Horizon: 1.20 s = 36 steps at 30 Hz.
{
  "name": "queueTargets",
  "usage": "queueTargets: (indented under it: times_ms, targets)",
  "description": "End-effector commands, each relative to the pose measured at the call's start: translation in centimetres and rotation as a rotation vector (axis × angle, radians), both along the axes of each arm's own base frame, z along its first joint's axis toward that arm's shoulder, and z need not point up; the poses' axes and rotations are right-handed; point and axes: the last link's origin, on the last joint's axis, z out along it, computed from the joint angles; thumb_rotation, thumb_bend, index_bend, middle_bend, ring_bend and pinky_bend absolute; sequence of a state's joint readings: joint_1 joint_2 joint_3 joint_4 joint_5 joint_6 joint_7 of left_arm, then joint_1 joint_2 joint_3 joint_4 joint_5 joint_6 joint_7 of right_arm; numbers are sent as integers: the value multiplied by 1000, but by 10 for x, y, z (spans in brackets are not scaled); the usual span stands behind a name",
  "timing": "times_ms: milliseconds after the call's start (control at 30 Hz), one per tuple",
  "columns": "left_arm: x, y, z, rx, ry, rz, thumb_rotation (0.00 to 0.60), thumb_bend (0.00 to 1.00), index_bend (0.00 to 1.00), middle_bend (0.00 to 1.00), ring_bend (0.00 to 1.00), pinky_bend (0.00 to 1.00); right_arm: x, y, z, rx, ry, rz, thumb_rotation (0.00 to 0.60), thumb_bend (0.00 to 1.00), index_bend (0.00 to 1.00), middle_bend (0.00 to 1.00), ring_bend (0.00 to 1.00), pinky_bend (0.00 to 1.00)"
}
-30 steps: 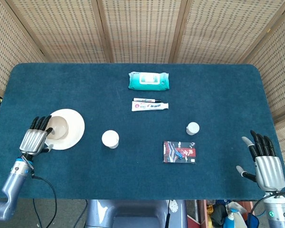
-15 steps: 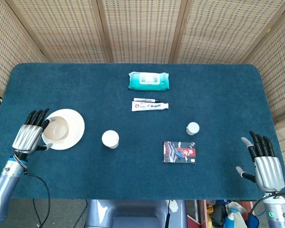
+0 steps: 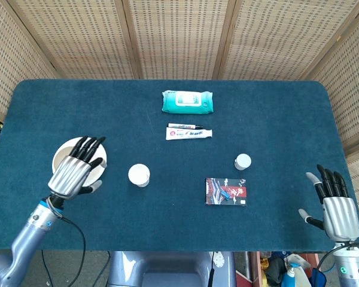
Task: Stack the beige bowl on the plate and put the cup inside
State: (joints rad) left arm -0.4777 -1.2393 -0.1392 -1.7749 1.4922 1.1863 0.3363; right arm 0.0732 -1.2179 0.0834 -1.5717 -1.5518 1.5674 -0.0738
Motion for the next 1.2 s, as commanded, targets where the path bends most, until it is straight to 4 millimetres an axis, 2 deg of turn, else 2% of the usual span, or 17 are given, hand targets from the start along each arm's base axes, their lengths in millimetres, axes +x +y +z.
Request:
queueTargets:
  times_ms: [33,100,133,200,367,733,1200]
  targets:
    - [16,1,-20,-48,9,-18,600,243,465,0,0,0,0,-1,1,-3,-4,1,600,133,123,0,0,0]
    - [19,2,-28,-64,22,-17,600,251,474,0,0,0,-1,0,1,-4,-6,1,600,133,123,0,0,0]
    - [21,3,-40,-92,44,-20,600,255,480,0,0,0,-1,-1,2,-7,-9,0,600,133,123,0,0,0]
    - [22,5,-51,-107,69,-15,600,263,487,0,0,0,-1,-1,3,-9,-13,-2,600,132,123,0,0,0]
    - [18,7,-64,-126,100,15,600,291,489,0,0,0,-3,-1,5,-13,-20,-5,600,133,123,0,0,0]
    - [17,13,-79,-137,113,34,600,320,497,0,0,0,-4,-1,6,-14,-25,-5,600,133,123,0,0,0]
    - [18,20,-89,-136,150,35,600,369,510,0,0,0,-5,0,6,-15,-36,-5,600,133,123,0,0,0]
